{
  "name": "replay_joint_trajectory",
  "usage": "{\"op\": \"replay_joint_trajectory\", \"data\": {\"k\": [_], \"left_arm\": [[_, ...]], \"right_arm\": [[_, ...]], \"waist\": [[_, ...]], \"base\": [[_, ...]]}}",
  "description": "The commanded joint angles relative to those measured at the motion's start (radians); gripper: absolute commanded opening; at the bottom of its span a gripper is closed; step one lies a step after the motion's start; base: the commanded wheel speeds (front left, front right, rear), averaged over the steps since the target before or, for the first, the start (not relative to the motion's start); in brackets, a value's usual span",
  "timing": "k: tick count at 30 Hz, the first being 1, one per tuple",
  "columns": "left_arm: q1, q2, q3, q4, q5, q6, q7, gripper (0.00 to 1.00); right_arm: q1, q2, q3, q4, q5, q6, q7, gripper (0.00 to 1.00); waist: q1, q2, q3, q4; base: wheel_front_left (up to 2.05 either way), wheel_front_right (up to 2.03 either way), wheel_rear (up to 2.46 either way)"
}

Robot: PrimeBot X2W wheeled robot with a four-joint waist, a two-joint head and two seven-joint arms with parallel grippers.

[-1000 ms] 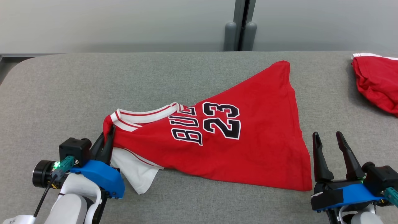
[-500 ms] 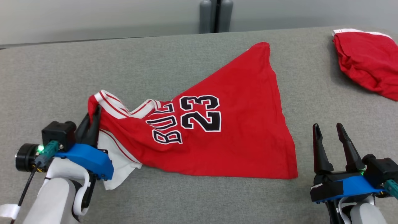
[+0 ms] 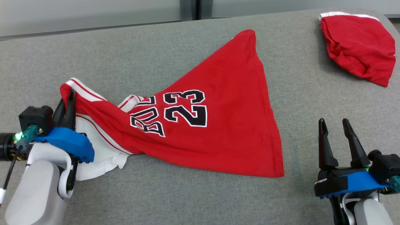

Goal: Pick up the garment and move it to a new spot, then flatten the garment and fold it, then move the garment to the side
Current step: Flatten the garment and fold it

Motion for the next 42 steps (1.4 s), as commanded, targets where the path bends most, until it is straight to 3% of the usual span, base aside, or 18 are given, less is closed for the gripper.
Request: {"op": "replay_joint_trajectory", "data": {"k": [1,12,15,19,26,32,42], "left_arm": [[-0.013,-0.001,0.0,0.01,-0.002,-0.001,-0.011,1.0],[0.047,-0.061,0.009,0.105,-0.016,0.006,-0.184,1.0],[0.089,-0.081,0.027,0.074,-0.01,0.013,-0.197,1.0],[0.174,-0.122,0.084,-0.072,0.028,0.024,-0.198,1.0],[0.298,-0.176,0.15,-0.212,0.093,0.009,-0.199,1.0],[0.386,-0.218,0.18,-0.252,0.131,-0.007,-0.199,1.0],[0.429,-0.24,0.188,-0.241,0.174,-0.034,-0.199,1.0]], "right_arm": [[-0.012,-0.001,-0.003,0.001,-0.002,0.001,-0.005,1.0],[0.012,-0.001,-0.007,0.018,-0.01,0.001,-0.007,1.0],[0.025,-0.001,-0.003,0.013,-0.014,0.0,-0.007,1.0],[0.043,-0.001,0.0,-0.005,-0.015,0.001,-0.006,1.0],[0.058,-0.001,0.019,-0.033,-0.016,0.0,0.013,1.0],[0.091,-0.001,0.03,-0.062,-0.019,0.001,0.035,1.0],[0.188,-0.001,0.053,-0.129,-0.021,0.001,0.082,1.0]], "waist": [[-0.0001,0.0,-0.002,0.001],[-0.0001,0.0,-0.084,0.058],[-0.0001,0.0,-0.109,0.08],[-0.0001,0.0,-0.136,0.116],[-0.0001,0.0,-0.173,0.138],[-0.0001,0.0,-0.21,0.144],[-0.0001,0.0,-0.236,0.146]], "base": [[0.0,0.0,0.0],[0.0,0.0,0.0],[0.0,0.0,0.0],[0.0,0.0,0.0],[0.0,0.0,0.0],[0.0,0.0,0.0],[0.0,0.0,0.0]]}}
